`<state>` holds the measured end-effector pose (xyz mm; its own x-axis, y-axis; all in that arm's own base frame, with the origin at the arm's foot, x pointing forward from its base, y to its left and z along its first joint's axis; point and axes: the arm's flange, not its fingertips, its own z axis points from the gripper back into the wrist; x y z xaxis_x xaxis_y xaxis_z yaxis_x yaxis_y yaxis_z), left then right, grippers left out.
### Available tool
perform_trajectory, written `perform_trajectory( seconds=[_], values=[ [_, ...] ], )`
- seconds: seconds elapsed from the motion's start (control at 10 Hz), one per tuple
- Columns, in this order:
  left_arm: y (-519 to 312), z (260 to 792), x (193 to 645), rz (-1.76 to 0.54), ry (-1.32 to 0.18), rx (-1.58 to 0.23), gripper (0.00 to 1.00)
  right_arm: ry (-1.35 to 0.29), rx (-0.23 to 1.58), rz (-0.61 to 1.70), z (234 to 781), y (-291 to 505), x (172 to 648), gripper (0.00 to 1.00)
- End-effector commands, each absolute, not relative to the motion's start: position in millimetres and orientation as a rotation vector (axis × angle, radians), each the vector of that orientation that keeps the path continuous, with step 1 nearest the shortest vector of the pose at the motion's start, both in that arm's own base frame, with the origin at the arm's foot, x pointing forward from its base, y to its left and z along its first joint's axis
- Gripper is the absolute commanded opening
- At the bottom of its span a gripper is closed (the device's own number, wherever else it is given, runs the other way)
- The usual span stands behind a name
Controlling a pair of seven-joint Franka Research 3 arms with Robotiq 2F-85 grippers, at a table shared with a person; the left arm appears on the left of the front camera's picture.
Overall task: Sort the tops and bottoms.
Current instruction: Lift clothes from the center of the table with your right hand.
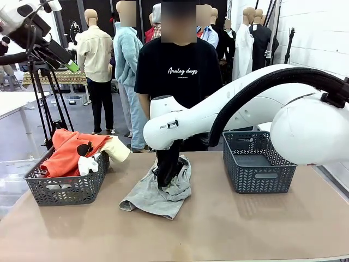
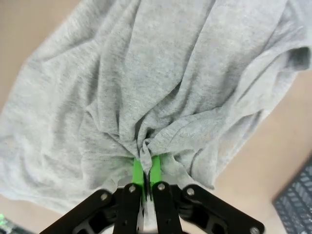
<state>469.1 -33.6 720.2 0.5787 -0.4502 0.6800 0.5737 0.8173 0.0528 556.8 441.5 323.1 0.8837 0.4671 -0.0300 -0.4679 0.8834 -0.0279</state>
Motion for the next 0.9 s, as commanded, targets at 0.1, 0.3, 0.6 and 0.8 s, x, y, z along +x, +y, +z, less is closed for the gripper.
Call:
perform_trajectory(
  seconds=[0.1, 0.3, 0.6, 0.8],
  values=[
    [-33, 721, 468, -0.601, -0.735, -0.178, 1.00, -0.156, -0.025, 0.434, 411, 427, 560, 0.00],
    [-33, 721, 468, -0.601, -0.735, -0.178, 1.00, -0.343, -0.004, 0.522, 482, 442, 564, 0.00],
    [-33, 721, 468, -0.601, -0.735, -0.178, 1.00, -0.335, 0.016, 0.510, 513, 441, 563, 0.00],
    [-33, 721, 468, -0.601, -0.735, -0.178, 1.00, -0.335, 0.016, 0.510, 513, 441, 563, 0.00]
  ],
)
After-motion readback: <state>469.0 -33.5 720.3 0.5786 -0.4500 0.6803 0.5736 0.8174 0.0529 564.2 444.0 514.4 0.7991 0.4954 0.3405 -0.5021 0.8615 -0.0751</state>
